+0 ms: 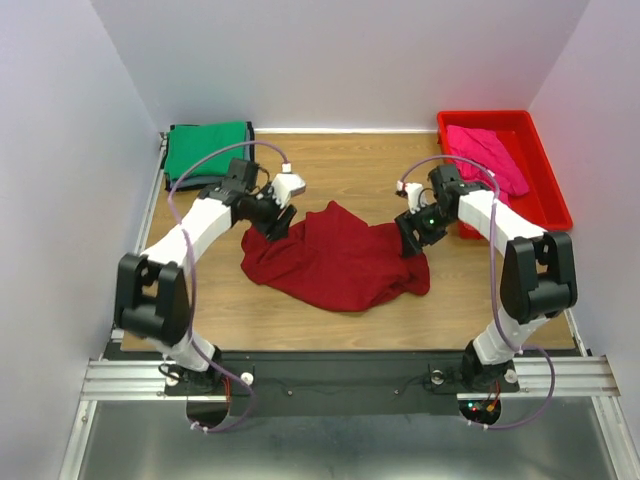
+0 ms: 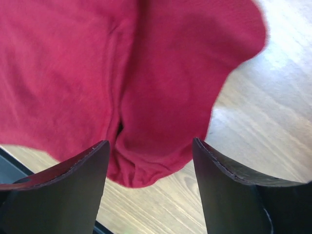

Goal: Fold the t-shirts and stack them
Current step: Move the tshirt to the center of the board, then flatten the tshirt out

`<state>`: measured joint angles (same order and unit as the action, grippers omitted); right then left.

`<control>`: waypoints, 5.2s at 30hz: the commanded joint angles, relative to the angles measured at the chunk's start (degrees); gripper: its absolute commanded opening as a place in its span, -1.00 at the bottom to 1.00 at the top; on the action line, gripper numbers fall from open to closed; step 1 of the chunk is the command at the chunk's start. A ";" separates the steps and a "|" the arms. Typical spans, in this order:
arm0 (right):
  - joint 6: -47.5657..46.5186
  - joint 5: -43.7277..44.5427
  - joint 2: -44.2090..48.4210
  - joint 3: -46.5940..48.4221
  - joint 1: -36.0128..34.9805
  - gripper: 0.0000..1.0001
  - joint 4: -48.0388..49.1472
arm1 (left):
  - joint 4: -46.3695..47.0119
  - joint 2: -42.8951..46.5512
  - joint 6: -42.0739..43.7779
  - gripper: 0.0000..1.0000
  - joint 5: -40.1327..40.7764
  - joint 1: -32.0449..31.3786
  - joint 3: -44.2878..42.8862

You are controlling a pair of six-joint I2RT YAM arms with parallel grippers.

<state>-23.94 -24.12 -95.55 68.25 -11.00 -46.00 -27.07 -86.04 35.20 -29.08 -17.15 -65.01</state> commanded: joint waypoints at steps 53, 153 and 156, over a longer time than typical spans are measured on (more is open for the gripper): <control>17.35 -4.18 -18.19 18.33 6.96 -0.99 6.27 | 4.91 -38.51 -20.87 -0.59 -1.06 -10.80 -36.07; 10.67 -14.64 6.51 18.50 27.35 -0.99 -3.40 | 6.06 -9.05 12.34 0.48 -2.38 -34.97 -1.86; 10.32 -14.55 6.51 18.50 27.35 -0.99 -3.31 | 4.84 -11.69 13.22 0.43 -3.96 -35.76 -3.80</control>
<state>-12.56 -38.72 -89.08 85.30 15.79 -49.78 -21.47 -96.66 47.09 -29.61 -51.68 -65.67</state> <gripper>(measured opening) 0.023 0.730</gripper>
